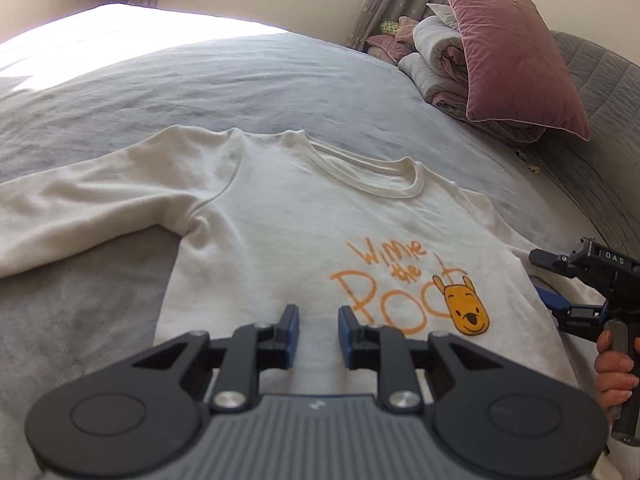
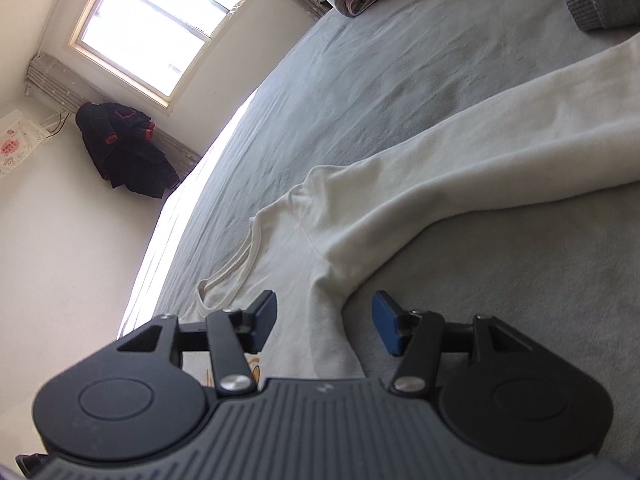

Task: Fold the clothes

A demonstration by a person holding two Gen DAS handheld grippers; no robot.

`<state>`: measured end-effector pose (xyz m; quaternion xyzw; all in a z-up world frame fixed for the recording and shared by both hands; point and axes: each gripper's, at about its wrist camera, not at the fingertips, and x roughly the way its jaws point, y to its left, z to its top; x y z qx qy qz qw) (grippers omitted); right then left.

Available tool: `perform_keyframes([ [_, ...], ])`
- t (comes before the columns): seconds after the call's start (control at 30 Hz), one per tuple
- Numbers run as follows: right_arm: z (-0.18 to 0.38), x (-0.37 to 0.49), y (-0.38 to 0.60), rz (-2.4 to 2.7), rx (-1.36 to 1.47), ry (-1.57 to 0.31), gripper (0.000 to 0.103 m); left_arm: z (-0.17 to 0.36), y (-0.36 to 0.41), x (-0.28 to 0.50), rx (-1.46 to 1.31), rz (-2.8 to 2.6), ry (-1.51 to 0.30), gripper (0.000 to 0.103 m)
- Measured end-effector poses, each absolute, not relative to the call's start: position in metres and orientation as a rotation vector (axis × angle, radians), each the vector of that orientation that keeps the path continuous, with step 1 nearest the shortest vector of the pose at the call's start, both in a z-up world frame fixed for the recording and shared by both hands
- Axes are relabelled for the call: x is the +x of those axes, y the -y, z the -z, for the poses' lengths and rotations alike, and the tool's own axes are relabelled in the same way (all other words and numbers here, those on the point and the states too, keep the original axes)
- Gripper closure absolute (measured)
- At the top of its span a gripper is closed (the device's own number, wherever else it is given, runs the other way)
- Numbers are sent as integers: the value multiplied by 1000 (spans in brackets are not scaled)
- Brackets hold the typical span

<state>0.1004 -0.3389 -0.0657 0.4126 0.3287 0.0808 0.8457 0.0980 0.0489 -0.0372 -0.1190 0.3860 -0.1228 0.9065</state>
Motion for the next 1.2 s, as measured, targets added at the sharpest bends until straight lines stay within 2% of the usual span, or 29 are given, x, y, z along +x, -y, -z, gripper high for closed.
perform_keyframes([
  [0.5,68,93,364,-367,1062,-954,48,38,-58,99,-292,250,-812,81],
  [0.7,74,97,364,-409,1133,-928,48,38,-57,98,-291,246,-810,81],
  [0.73,76,99,363,-406,1144,-913,51,38,-56,98,-287,245,-809,81],
  [0.8,80,101,363,-384,1175,-873,64,39,-55,97,-277,246,-805,81],
  [0.87,87,99,366,-347,1218,-842,88,39,-55,97,-272,247,-803,81],
  [0.9,90,97,368,-328,1239,-834,94,39,-54,97,-270,247,-803,81],
  [0.97,91,92,373,-289,1251,-819,98,40,-54,97,-265,248,-801,81],
  [1.07,80,86,378,-250,1166,-810,98,40,-54,97,-258,251,-799,81],
  [1.2,81,84,381,-249,1188,-807,96,40,-57,98,-271,255,-806,81],
])
